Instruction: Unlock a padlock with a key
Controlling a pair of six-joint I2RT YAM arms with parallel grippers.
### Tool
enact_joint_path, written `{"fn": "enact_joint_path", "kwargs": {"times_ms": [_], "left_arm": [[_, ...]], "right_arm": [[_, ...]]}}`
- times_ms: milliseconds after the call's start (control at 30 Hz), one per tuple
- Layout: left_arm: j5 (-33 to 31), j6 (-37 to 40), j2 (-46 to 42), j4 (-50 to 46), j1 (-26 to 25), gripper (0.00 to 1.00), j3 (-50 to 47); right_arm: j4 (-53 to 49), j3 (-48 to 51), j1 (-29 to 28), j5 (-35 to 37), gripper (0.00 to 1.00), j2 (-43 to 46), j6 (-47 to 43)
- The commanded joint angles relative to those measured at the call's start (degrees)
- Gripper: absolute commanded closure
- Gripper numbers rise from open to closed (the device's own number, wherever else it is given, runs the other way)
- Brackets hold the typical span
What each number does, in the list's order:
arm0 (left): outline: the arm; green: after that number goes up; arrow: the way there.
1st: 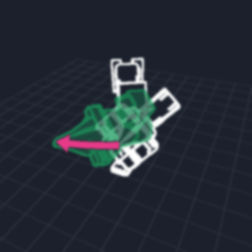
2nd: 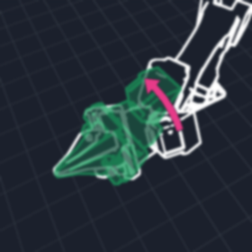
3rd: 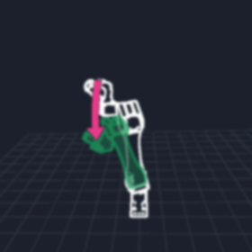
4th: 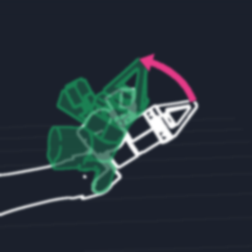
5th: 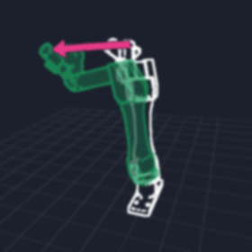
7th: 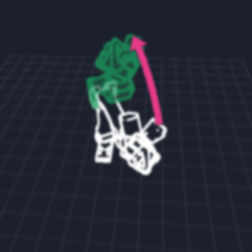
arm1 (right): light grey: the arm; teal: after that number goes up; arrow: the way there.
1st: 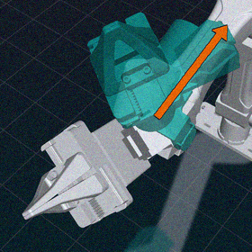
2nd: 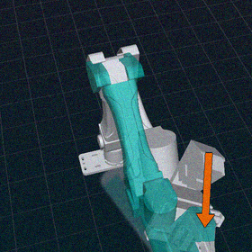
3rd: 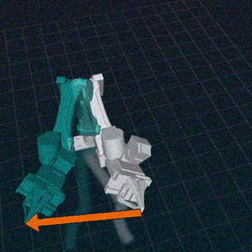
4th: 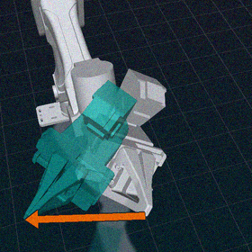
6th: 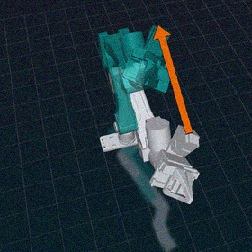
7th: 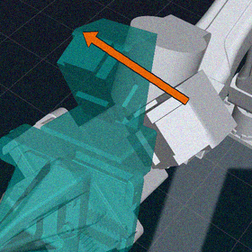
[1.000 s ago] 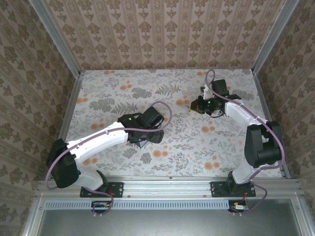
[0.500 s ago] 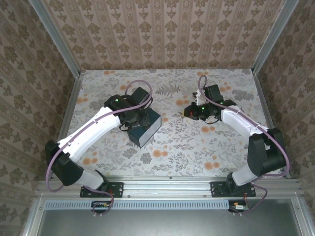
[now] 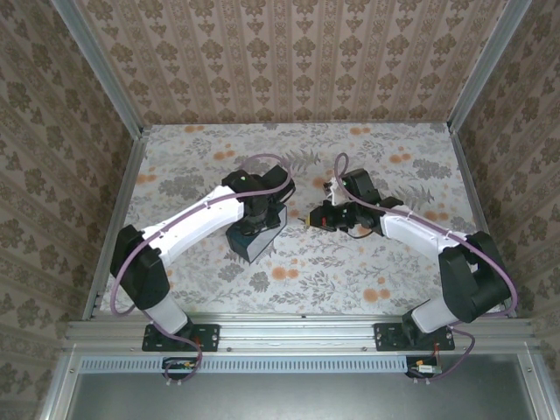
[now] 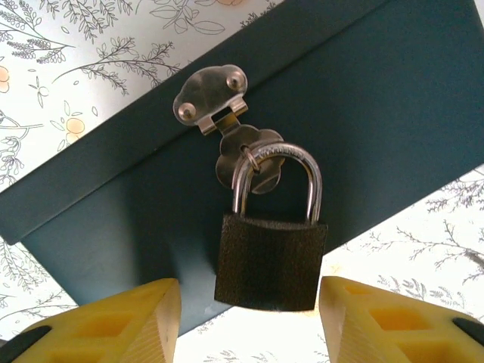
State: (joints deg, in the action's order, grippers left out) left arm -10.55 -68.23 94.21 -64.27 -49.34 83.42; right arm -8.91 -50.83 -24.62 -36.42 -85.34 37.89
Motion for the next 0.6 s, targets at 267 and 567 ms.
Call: {"fn": "enact_joint_path", "kwargs": {"times_ms": [267, 567], "left_arm": [[3.1, 1.6, 0.3, 1.6, 3.6, 0.55, -0.5], [10.4, 0.7, -0.9, 5.9, 4.9, 0.52, -2.1]], "right_arm": [[6.1, 2.7, -4.1, -3.0, 1.00, 2.1, 5.1], [9.5, 4.3, -5.9, -3.3, 1.00, 3.7, 10.1]]}}
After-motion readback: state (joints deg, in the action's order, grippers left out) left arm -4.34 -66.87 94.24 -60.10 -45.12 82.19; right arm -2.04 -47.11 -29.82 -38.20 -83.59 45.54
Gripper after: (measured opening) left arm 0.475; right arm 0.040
